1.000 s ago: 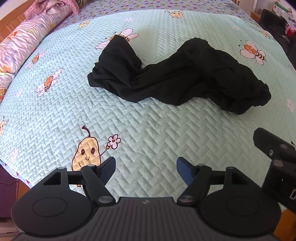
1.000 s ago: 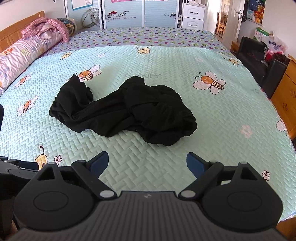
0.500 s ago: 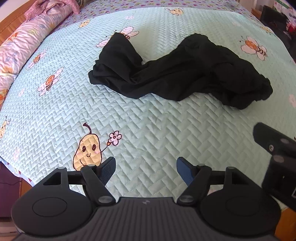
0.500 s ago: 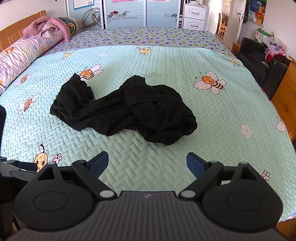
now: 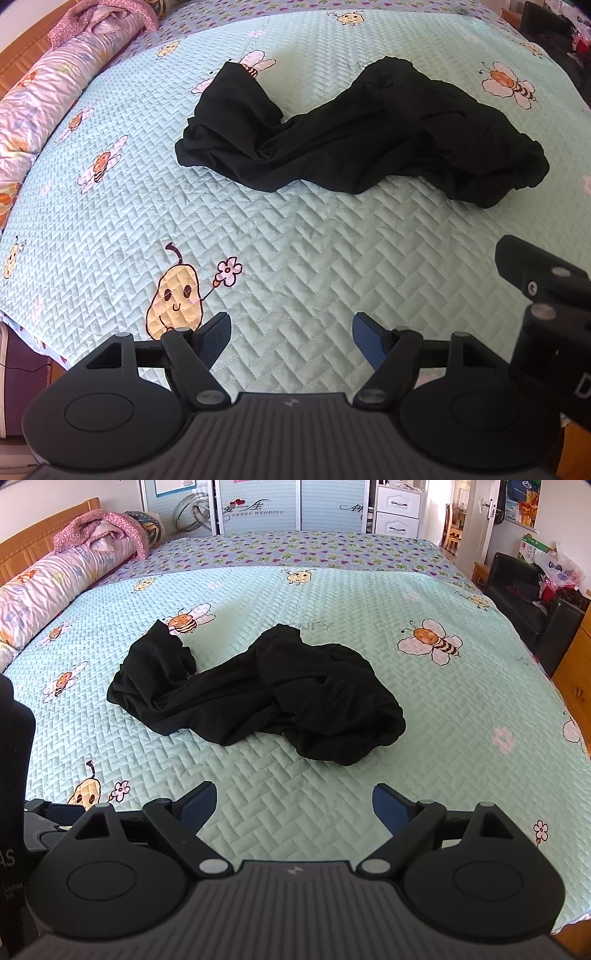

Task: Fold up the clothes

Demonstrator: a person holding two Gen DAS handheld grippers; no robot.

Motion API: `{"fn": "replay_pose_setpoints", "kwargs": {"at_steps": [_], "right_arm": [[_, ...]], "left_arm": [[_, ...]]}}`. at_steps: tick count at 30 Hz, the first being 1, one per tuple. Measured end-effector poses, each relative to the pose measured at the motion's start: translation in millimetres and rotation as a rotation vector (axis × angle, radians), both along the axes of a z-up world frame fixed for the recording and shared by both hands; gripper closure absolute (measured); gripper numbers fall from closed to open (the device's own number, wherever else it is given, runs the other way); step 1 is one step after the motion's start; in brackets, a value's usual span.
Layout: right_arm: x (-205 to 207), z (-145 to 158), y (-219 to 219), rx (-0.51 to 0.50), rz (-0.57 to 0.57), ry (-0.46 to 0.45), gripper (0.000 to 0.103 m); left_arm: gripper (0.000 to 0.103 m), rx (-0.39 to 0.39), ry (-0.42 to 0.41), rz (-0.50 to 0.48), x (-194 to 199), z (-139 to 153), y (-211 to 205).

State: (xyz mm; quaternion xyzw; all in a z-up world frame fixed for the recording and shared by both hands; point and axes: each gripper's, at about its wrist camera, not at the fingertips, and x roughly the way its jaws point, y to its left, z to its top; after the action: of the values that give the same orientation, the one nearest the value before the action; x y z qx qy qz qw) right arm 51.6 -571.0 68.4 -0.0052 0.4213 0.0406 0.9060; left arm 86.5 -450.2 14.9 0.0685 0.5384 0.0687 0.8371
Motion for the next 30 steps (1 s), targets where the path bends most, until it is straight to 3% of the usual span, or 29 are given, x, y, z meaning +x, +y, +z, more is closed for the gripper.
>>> {"fn": "replay_pose_setpoints", "kwargs": {"at_steps": [19,27,30], "right_arm": [[26.1,-28.3,-5.1,-0.037,0.009,0.049,0.011],[40.5,-42.1,-6.8,-0.053,0.011,0.087,0.011],[43.8,-44.9,-11.4,-0.015,0.021,0.069,0.011]], "left_arm": [[0.028,0.029,-0.035,0.036,26.7,-18.0,4.9],[0.028,0.013,0.008,0.031,40.0,-38.1,10.4],[0.028,-0.041,-0.055,0.007,41.3,-34.7,18.0]]}}
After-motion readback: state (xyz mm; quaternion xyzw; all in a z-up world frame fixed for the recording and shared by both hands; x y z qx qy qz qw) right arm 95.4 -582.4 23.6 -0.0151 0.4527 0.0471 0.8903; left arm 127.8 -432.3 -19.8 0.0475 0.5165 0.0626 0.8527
